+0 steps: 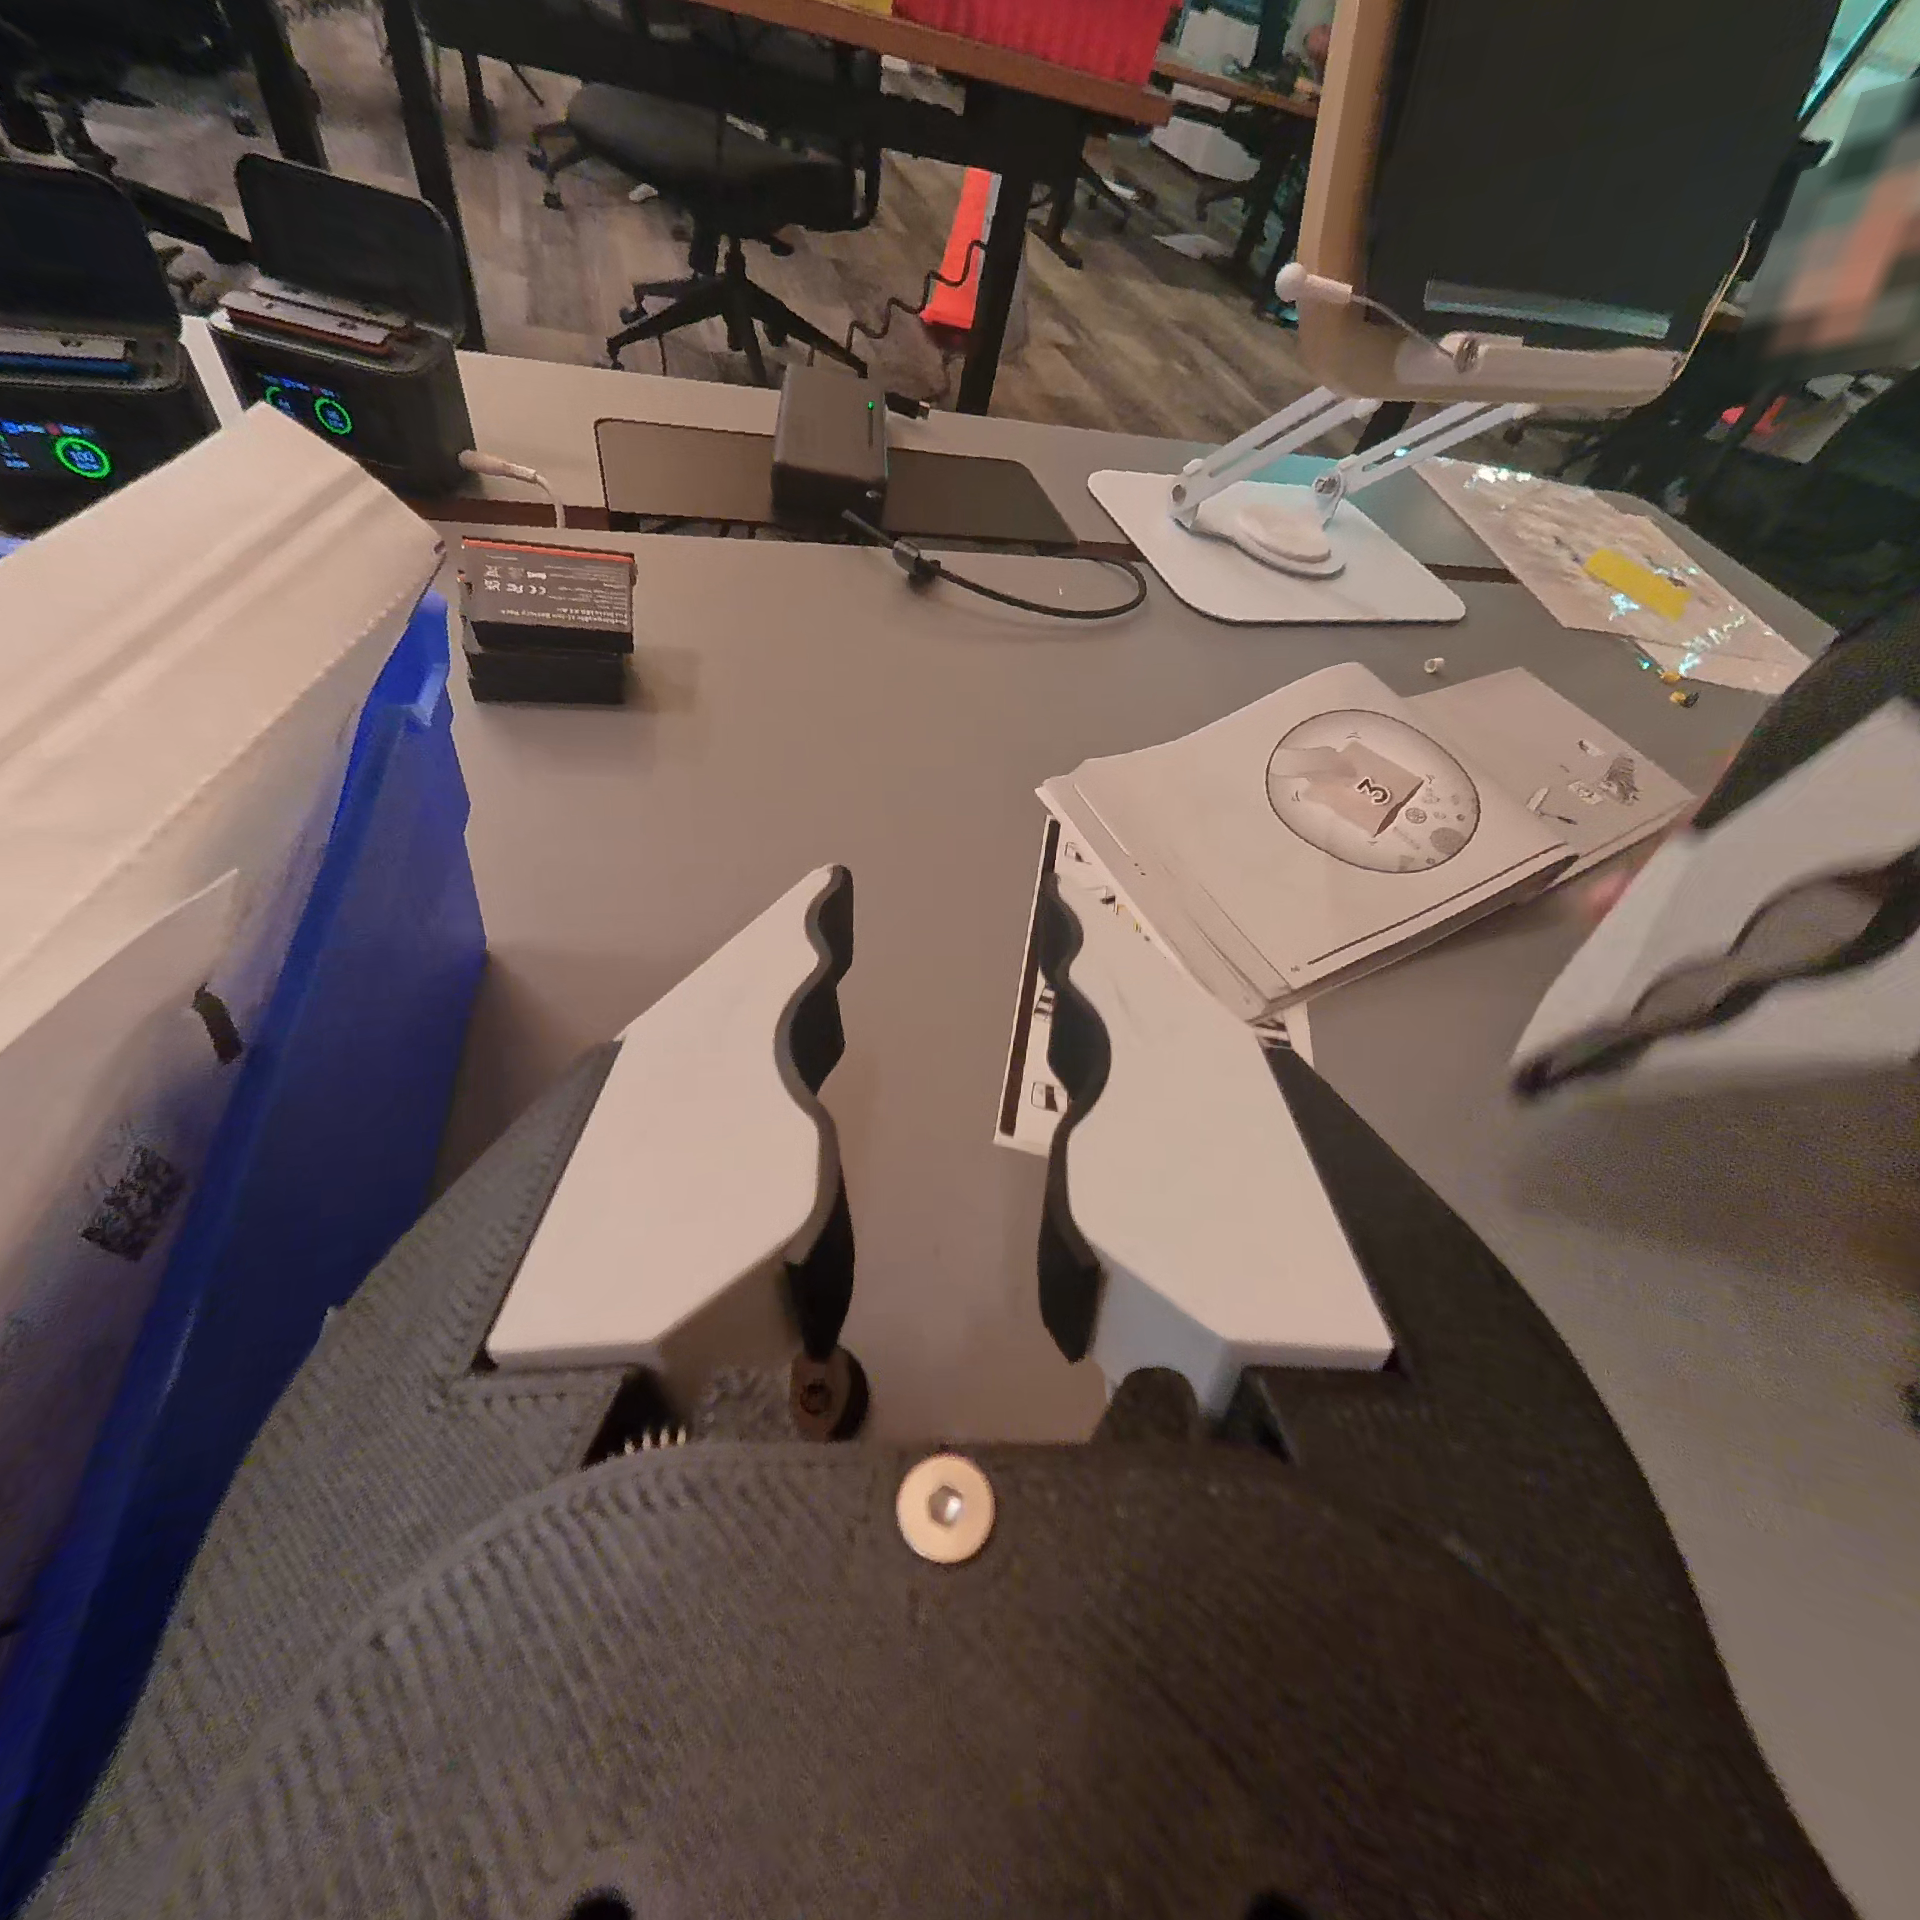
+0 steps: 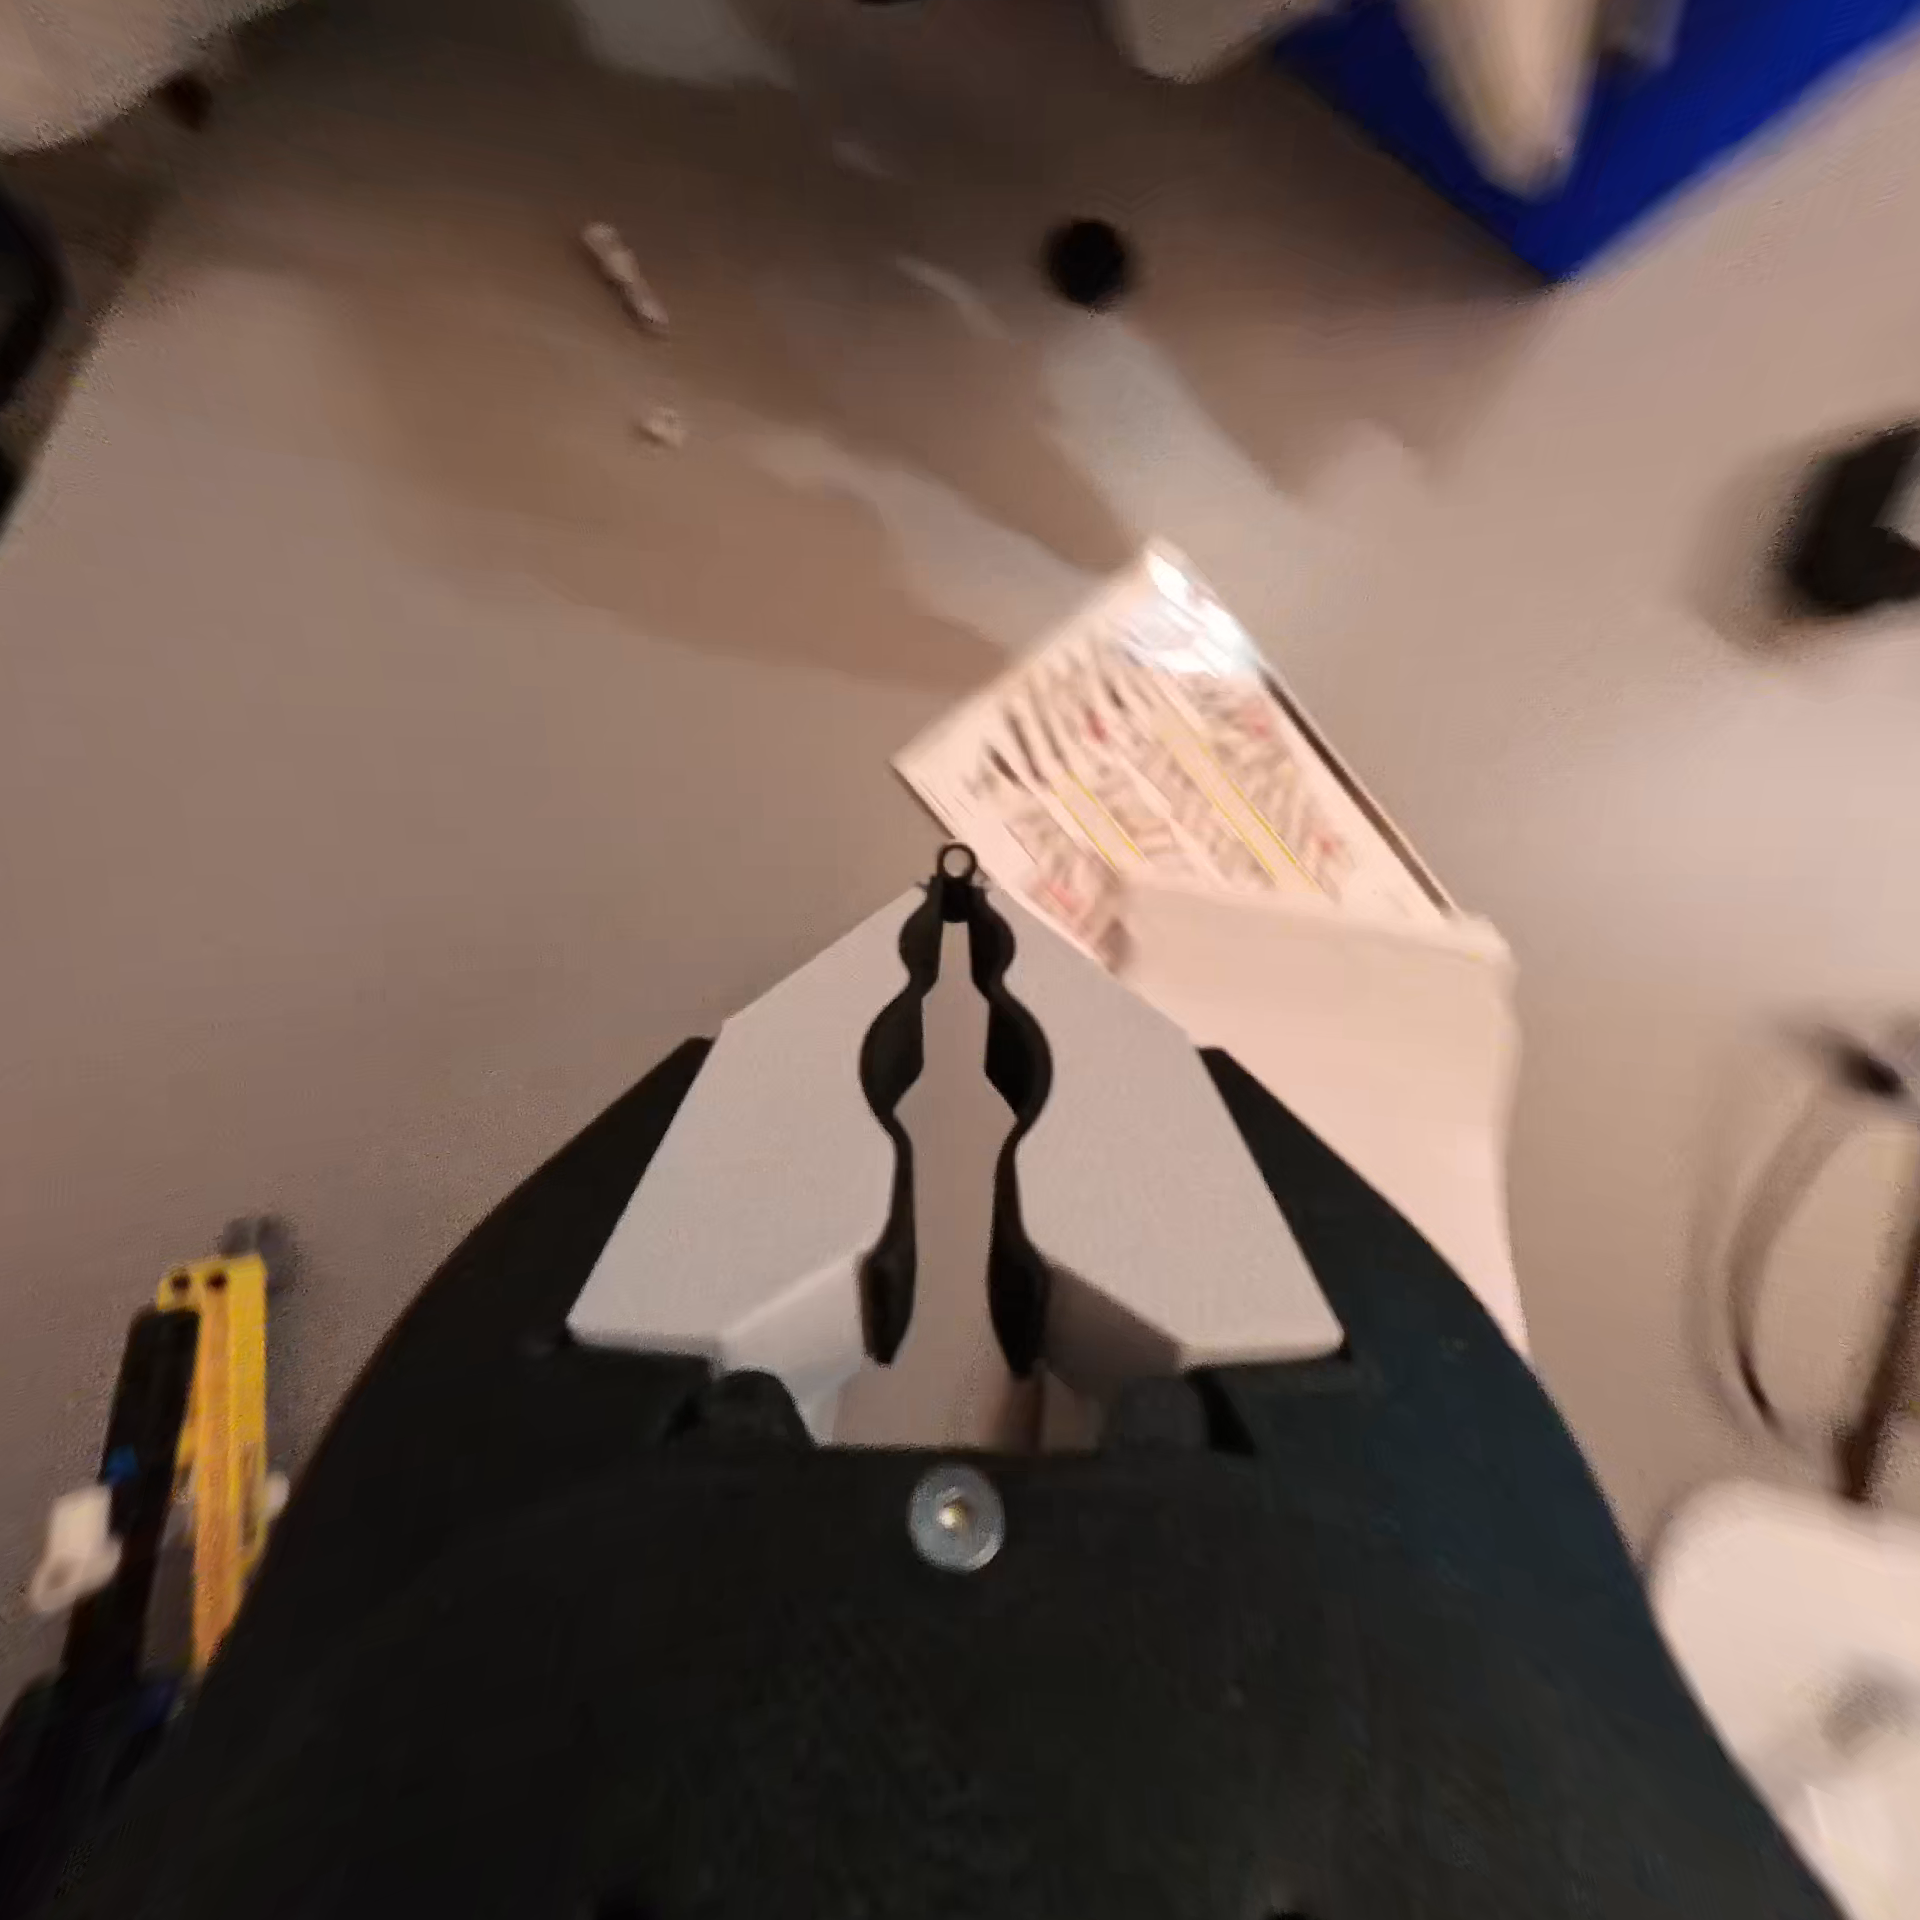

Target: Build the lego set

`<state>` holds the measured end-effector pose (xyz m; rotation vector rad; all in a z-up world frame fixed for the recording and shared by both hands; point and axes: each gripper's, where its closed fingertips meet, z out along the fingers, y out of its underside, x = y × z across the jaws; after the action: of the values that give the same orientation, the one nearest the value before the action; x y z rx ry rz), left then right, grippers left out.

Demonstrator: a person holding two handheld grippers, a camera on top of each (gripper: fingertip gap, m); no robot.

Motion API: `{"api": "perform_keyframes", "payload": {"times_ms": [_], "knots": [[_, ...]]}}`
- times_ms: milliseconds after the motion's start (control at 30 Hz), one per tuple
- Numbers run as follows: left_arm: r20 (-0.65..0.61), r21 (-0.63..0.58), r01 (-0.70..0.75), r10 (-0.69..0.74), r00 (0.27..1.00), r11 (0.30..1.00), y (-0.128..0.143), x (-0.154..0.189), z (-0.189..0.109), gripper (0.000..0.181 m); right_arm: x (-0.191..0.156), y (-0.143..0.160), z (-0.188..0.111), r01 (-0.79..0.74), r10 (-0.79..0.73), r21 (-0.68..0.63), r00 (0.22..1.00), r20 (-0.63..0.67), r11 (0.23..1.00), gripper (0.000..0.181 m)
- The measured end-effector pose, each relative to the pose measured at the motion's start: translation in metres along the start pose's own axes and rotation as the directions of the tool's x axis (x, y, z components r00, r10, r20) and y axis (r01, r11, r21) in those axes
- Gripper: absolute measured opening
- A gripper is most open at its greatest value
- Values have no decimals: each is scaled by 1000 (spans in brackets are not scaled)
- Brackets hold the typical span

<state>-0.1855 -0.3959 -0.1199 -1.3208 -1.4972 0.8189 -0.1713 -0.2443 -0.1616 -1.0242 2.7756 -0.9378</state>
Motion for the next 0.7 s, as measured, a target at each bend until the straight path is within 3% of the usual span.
{"api": "perform_keyframes", "payload": {"times_ms": [33, 100, 167, 233, 300, 367, 467, 600, 700], "knots": [[-3, 18, 10, -10, 1000, 1000, -3, 1, 1, 34, 15, 14, -25, -60, 60, -1, 995, -76, 998, 2], [-17, 71, 48, -46, 999, 996, -10, 4, 4, 34, 47, 57, -87, -227, 223, 14, 944, -242, 974, 2], [-89, 187, 86, -71, 994, 979, -28, 18, 5, 41, 67, 122, -152, -426, 406, 41, 825, -392, 904, 2], [-194, 338, 145, -82, 978, 930, -50, 40, -1, 38, 65, 205, -206, -652, 580, 49, 634, -511, 757, 2], [-281, 436, 235, -117, 953, 869, -66, 57, -5, 31, 41, 289, -240, -833, 664, 27, 420, -618, 552, 2], [-361, 455, 328, -165, 918, 828, -70, 70, -4, 29, 13, 344, -248, -912, 666, 3, 297, -684, 410, 2], [-501, 388, 379, -153, 852, 840, -63, 97, -1, 7, -20, 385, -228, -973, 705, -4, 169, -689, 229, 3], [-481, 398, 375, -157, 862, 837, -61, 97, -1, 10, -27, 417, -222, -988, 663, -11, 114, -739, 157, 3], [-463, 412, 356, -144, 874, 839, -59, 90, -4, 12, -21, 424, -220, -991, 695, 27, 72, -715, 131, 4]]}}
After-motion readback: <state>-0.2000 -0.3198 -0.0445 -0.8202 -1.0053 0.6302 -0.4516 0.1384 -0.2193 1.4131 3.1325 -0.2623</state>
